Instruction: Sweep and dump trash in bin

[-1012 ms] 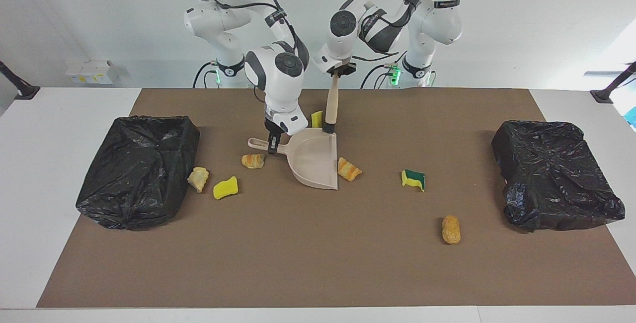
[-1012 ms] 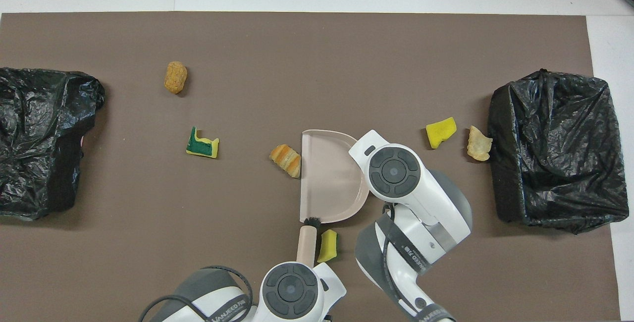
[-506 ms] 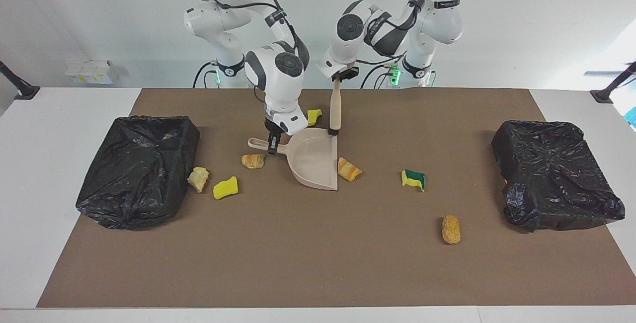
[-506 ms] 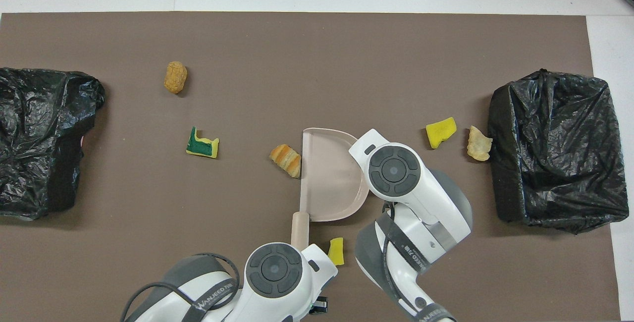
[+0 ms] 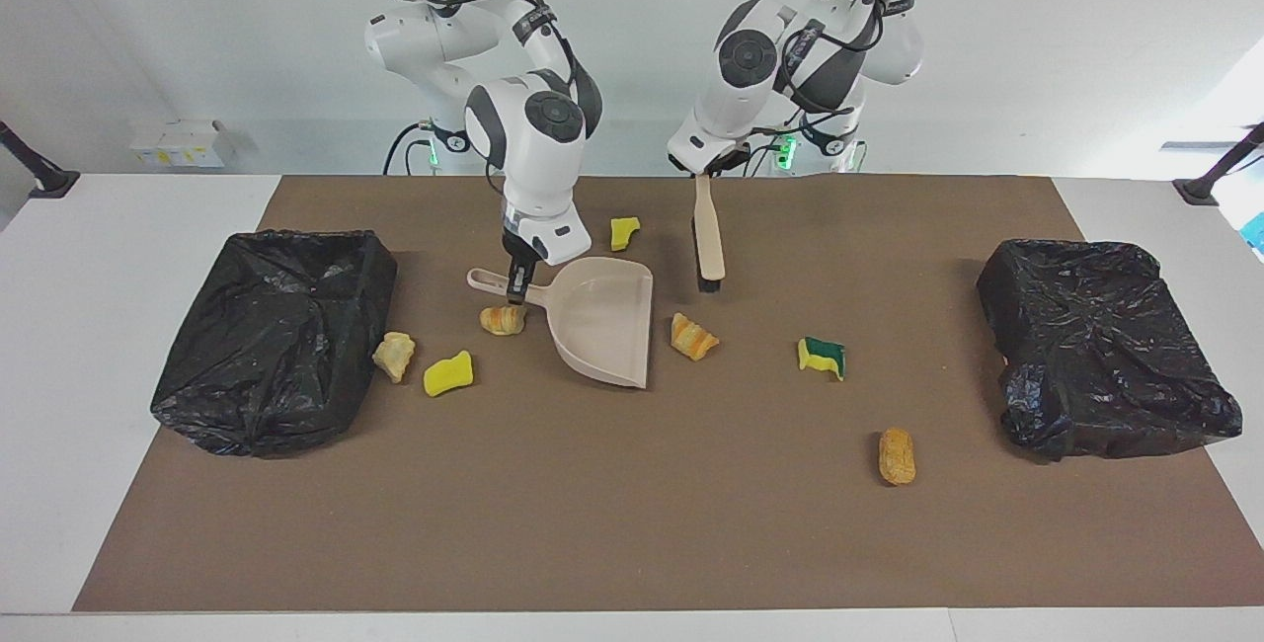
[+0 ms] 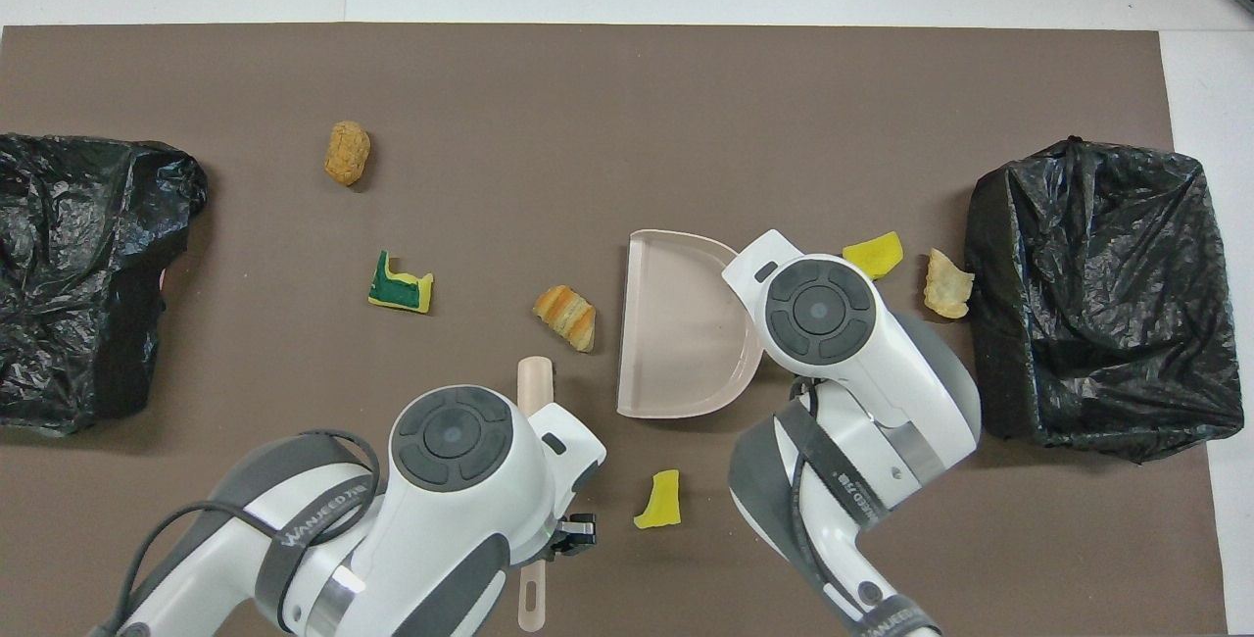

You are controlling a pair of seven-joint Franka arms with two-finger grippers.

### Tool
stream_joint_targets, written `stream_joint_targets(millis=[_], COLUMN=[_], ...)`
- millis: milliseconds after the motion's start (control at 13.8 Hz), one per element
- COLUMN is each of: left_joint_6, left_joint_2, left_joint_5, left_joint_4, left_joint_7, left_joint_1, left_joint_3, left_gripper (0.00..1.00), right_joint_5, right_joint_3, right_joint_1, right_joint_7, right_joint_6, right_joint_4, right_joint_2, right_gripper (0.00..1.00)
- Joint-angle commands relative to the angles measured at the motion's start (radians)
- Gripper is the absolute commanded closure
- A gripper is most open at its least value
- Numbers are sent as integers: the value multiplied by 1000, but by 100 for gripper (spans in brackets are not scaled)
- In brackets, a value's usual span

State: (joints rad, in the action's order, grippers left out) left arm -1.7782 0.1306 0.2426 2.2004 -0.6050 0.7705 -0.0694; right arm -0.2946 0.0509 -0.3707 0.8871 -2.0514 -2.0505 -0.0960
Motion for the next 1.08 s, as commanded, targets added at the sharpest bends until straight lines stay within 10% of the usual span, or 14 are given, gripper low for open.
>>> stream_joint_targets(millis=[0,1012], left_joint_6=[40,-30], left_joint_2=[-2,-175], left_joint_5=[-61,-321], left_joint_4=[-24,-191], left_joint_7=[30,347], left_joint_1=[-85,-508], left_joint_3=[8,8], left_gripper=[100,100], right_joint_5=[-15,-27], right_joint_3=[6,9], right_joint_1=[30,112], right_joint_7=[64,179], right_joint_6=[19,25], right_joint_4=[-20,-166], right_joint_2=[42,163], right_gripper=[100,100])
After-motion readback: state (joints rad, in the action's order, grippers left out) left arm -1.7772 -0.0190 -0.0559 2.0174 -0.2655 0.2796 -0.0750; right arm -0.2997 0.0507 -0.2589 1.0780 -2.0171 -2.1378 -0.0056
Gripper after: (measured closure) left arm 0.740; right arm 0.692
